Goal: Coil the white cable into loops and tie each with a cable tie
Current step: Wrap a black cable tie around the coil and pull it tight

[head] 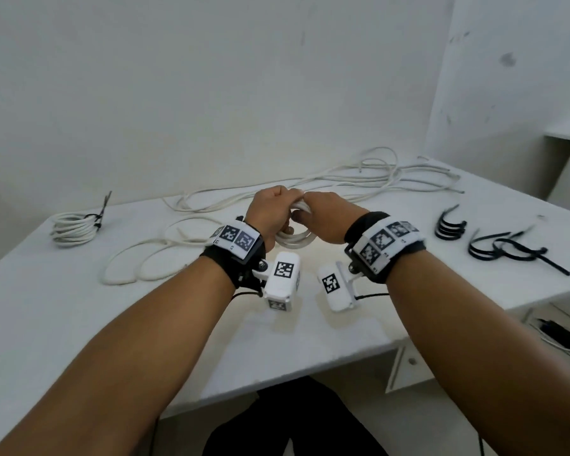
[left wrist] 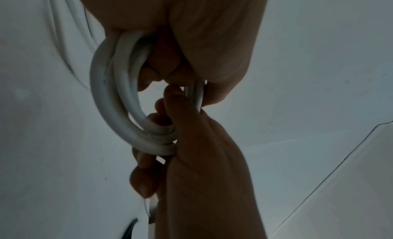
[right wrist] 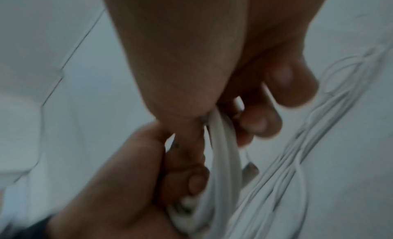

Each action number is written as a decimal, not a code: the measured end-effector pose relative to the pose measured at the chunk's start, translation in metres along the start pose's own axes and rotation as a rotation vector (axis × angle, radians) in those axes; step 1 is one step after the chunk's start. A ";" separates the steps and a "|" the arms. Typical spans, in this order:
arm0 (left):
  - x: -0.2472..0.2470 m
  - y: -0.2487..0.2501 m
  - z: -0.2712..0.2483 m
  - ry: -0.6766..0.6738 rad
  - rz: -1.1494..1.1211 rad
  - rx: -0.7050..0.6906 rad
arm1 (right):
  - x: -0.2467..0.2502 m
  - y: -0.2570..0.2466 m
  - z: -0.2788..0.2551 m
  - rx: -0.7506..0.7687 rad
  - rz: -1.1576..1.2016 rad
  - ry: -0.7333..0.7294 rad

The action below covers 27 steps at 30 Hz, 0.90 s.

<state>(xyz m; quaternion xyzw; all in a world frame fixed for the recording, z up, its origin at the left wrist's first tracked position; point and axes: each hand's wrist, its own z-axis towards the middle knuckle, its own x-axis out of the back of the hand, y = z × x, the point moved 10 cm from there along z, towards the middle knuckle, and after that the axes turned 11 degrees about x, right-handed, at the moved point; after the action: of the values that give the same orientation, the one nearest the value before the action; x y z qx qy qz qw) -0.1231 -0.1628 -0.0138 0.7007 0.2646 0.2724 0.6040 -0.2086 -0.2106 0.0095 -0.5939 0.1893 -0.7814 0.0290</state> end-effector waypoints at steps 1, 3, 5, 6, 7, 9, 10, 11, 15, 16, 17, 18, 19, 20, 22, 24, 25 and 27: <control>-0.011 0.001 0.001 0.002 -0.011 -0.002 | 0.002 0.013 -0.008 -0.023 0.095 -0.024; -0.031 -0.001 0.004 0.010 -0.042 0.013 | 0.008 0.047 -0.028 -0.139 0.338 -0.018; -0.051 -0.006 0.005 0.002 -0.076 0.043 | 0.022 0.083 -0.050 -0.239 0.424 0.059; -0.061 -0.011 0.006 -0.010 -0.087 0.060 | 0.030 0.100 -0.060 -0.282 0.379 0.086; -0.072 -0.016 0.007 -0.023 -0.090 0.075 | 0.037 0.115 -0.071 -0.320 0.327 0.099; -0.088 -0.027 0.007 -0.044 -0.098 0.102 | 0.048 0.144 -0.091 -0.396 0.246 0.106; -0.095 -0.033 0.007 -0.055 -0.111 0.121 | 0.054 0.159 -0.100 -0.442 0.196 0.114; -0.101 -0.039 0.007 -0.065 -0.125 0.141 | 0.061 0.175 -0.106 -0.492 0.122 0.122; -0.105 -0.056 0.009 -0.073 -0.166 0.199 | 0.057 0.223 -0.117 -0.661 -0.159 -0.004; -0.105 -0.059 0.009 -0.074 -0.176 0.206 | 0.054 0.228 -0.117 -0.681 -0.171 -0.027; -0.104 -0.060 0.009 -0.075 -0.187 0.209 | 0.052 0.232 -0.116 -0.691 -0.183 -0.039; -0.102 -0.060 0.009 -0.075 -0.200 0.209 | 0.052 0.233 -0.114 -0.699 -0.198 -0.048; -0.100 -0.060 0.009 -0.076 -0.211 0.208 | 0.054 0.235 -0.113 -0.704 -0.218 -0.051; -0.099 -0.059 0.009 -0.080 -0.220 0.206 | 0.055 0.237 -0.112 -0.710 -0.234 -0.063; -0.097 -0.059 0.009 -0.090 -0.231 0.202 | 0.054 0.239 -0.111 -0.713 -0.248 -0.089; -0.096 -0.059 0.009 -0.097 -0.246 0.197 | 0.053 0.242 -0.111 -0.718 -0.266 -0.112; -0.096 -0.059 0.009 -0.099 -0.254 0.196 | 0.052 0.243 -0.111 -0.718 -0.275 -0.124; -0.096 -0.059 0.009 -0.105 -0.266 0.195 | 0.050 0.242 -0.109 -0.707 -0.284 -0.145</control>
<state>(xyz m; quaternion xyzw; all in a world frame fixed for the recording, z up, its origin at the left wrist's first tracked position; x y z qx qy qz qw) -0.1873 -0.2282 -0.0791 0.7281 0.3481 0.1262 0.5768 -0.3694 -0.4194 -0.0490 -0.6414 0.3601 -0.6201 -0.2726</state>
